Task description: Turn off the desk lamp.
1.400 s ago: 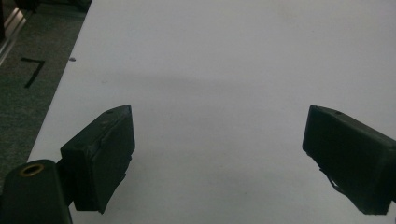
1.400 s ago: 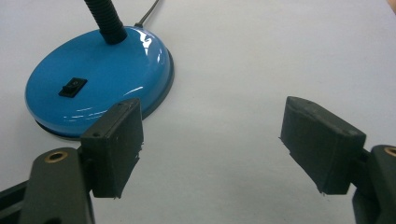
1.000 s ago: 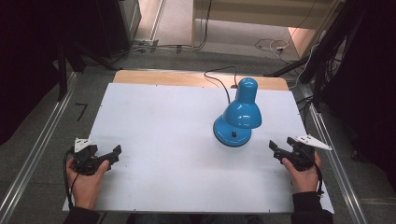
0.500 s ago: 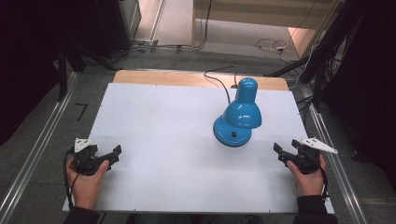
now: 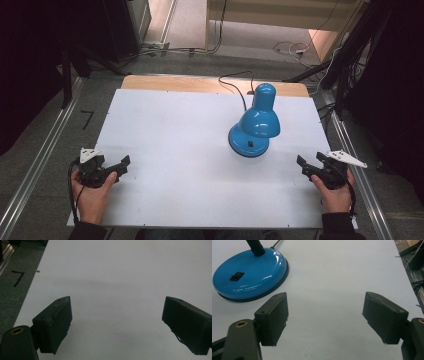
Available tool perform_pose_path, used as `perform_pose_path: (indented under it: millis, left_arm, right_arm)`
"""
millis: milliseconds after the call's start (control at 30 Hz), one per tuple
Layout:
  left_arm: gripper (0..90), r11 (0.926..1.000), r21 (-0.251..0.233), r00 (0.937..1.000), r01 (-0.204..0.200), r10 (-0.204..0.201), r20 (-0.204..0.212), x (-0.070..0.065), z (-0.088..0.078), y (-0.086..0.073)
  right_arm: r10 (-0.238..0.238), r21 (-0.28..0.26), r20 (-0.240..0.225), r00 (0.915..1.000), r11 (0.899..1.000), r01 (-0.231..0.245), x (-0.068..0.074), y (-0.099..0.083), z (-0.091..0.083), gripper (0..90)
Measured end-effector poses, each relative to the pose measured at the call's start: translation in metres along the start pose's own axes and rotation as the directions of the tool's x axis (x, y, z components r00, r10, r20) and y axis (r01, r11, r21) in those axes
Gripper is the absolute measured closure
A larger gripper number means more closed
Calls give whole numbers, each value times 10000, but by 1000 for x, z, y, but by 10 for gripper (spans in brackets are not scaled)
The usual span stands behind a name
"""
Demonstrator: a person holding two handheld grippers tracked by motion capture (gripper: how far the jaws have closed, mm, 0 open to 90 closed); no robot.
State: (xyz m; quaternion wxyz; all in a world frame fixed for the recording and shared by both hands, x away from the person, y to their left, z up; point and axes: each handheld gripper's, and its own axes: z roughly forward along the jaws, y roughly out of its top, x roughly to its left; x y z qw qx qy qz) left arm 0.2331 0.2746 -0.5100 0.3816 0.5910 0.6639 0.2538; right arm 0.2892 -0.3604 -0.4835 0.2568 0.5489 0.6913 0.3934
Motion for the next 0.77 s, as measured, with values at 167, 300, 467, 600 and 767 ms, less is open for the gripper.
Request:
perform_pose_path:
  millis: [167, 300, 467, 600, 767]
  left_arm:
    - [103, 10000, -12, 10000, -7, 7, 13, 0, 0, 0]
    - [102, 10000, 0, 10000, -3, 3, 9, 0, 0, 0]
    - [102, 10000, -16, 10000, -6, 6, 11, 0, 0, 0]
    - [103, 10000, -17, 10000, -7, 7, 11, 0, 0, 0]
    - [103, 10000, 18, 10000, -51, 51, 14, -1, 1, 0]
  right_arm:
    - [12, 24, 125, 9999, 10000, -13, -3, -2, -2, 192]
    - [99, 33, 198, 9998, 9999, -100, -7, -4, -5, 192]
    - [222, 45, 347, 9992, 9997, -223, -14, -8, -9, 191]
    - [281, 153, 622, 9977, 9995, -291, -22, -12, -11, 186]
    - [215, 1061, 1260, 9918, 9937, -351, -36, -22, 4, 140]
